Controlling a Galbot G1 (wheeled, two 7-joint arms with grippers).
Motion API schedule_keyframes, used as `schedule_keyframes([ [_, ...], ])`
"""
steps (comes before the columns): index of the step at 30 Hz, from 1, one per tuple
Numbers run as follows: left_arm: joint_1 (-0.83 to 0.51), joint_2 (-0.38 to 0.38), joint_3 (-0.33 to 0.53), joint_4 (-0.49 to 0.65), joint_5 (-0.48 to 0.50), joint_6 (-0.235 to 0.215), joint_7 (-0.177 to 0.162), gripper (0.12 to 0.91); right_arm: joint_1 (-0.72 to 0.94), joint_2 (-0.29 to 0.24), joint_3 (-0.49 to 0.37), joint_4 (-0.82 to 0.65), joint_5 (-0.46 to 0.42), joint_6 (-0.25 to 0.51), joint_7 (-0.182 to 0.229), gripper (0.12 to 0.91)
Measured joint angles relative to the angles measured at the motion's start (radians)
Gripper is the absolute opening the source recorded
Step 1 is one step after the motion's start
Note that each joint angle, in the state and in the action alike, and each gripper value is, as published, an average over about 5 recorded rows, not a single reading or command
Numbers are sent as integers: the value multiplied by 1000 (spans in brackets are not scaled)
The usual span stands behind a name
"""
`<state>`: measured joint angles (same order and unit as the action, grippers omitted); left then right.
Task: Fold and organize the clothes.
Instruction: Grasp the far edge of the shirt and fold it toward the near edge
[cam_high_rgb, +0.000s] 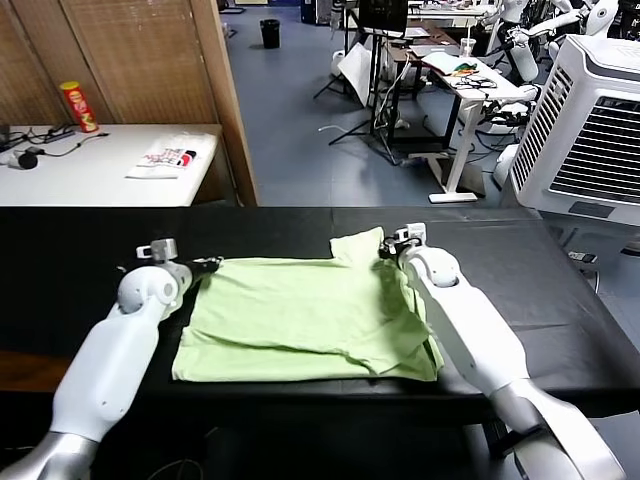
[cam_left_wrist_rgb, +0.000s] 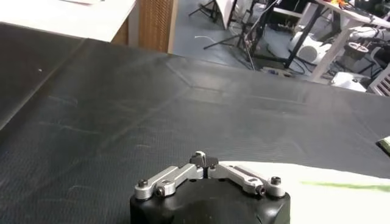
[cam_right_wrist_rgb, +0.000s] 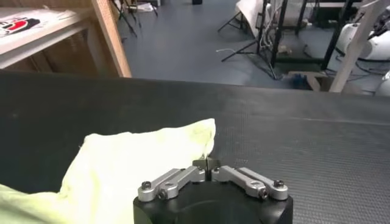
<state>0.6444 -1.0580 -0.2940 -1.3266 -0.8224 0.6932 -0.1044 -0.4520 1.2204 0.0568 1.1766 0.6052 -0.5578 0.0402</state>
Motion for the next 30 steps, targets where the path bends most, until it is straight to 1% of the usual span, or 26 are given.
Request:
schedule_keyframes([
  [6, 34, 31, -20, -68, -19, 0, -9, 125, -56, -55, 39, 146, 62, -19, 6, 123],
  [9, 64, 50, -37, -126, -32, 0, -17, 125, -86, -82, 59, 225, 98, -43, 21, 123],
  [13, 129, 80, -70, -229, -50, 2, -27, 125, -141, -123, 90, 336, 154, -98, 62, 123],
  [16, 194, 108, -101, -315, -66, 4, -30, 125, -192, -155, 114, 418, 192, -152, 99, 123],
  [18, 240, 129, -121, -369, -80, 6, -34, 125, -228, -174, 129, 470, 211, -174, 119, 123],
  [22, 325, 167, -158, -464, -106, 11, -54, 125, -308, -212, 157, 577, 240, -179, 148, 123],
  [25, 380, 190, -185, -523, -117, 12, -67, 125, -369, -240, 176, 654, 250, -179, 162, 123],
  [30, 475, 220, -241, -613, -118, 12, -75, 125, -467, -278, 200, 760, 256, -179, 189, 123],
])
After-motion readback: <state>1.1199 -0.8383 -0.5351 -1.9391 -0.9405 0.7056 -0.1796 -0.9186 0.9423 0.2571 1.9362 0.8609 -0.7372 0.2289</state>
